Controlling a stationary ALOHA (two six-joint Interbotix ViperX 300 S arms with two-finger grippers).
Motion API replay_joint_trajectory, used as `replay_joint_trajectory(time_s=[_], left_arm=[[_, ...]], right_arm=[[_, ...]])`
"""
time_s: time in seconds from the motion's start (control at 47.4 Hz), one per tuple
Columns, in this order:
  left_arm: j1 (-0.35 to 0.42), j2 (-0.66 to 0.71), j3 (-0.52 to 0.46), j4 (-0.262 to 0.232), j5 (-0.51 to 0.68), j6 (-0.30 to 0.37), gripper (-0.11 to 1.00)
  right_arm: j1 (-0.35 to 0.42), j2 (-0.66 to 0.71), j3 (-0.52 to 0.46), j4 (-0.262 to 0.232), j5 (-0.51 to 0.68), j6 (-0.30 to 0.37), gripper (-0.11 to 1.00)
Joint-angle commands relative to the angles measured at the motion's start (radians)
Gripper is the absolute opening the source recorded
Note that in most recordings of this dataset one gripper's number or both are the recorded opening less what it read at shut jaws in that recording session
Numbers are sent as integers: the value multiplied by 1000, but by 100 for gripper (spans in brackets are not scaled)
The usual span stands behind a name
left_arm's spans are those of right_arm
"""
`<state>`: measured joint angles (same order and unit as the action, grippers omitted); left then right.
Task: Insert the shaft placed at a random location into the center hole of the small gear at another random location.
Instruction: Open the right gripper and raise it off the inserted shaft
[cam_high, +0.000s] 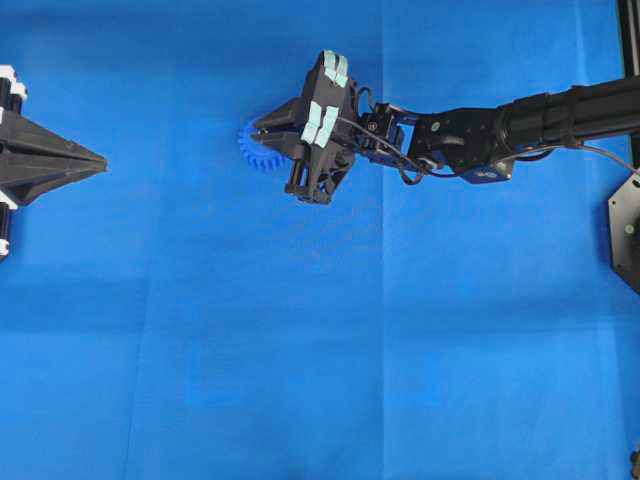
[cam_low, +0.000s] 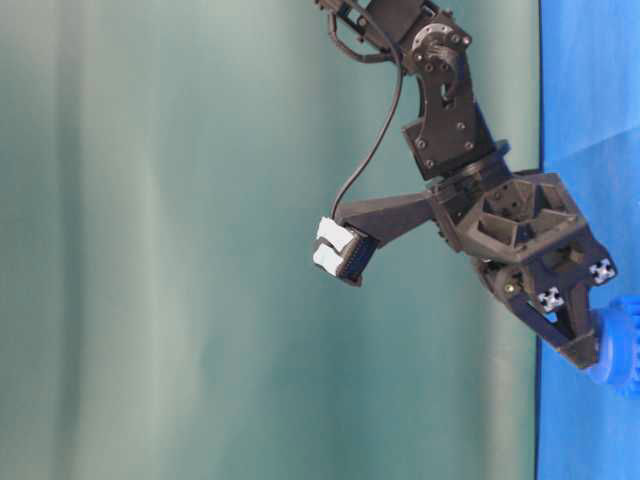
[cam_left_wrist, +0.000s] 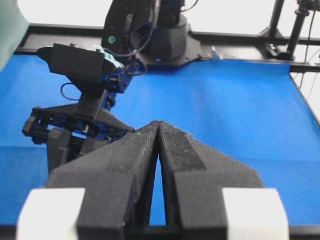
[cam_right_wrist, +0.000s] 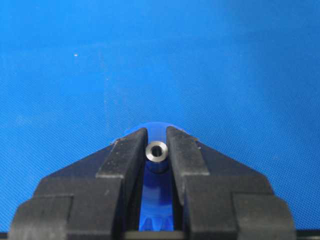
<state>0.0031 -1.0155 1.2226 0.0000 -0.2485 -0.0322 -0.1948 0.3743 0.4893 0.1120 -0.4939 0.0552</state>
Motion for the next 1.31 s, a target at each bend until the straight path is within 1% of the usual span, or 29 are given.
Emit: replay_joint_trajectory(time_s=[0.0,0.295,0.338,0.38,0.422,0.485,0.549,0.633,0.654,0.675,0.865,1.076,1.287], left_arm=[[2,5,-11,0,-11,0,0],[2,5,-11,0,-11,0,0],[2,5,-11,0,-9,2,0],[2,5,-11,0,-11,0,0],[2,5,-11,0,-9,0,0],[2,5,-11,0,-9,0,0],[2,5,-11,0,-11,0,0],[2,6,-11,0,-11,0,0],[2,5,-11,0,-9,0,0],[2,5,-11,0,-9,0,0],[2,5,-11,0,-9,0,0],[2,5,-11,0,-9,-2,0],[2,5,-11,0,-9,-2,0]], right_arm=[[-6,-18,-6,3,-5,2,3],[-6,-17,-6,0,28,2,3],[-6,-18,-6,0,29,2,6],[-6,-18,-6,0,31,2,12],[-6,-18,-6,0,31,2,20],[-6,-18,-8,0,31,3,37],[-5,-20,-9,2,31,3,57],[-6,-26,-11,2,29,3,79],[-6,-29,-11,2,31,3,84],[-6,-32,-11,2,31,3,85],[-5,-91,-3,2,40,3,74],[-3,-175,-2,-2,103,2,74],[-3,-222,-2,-3,138,2,74]])
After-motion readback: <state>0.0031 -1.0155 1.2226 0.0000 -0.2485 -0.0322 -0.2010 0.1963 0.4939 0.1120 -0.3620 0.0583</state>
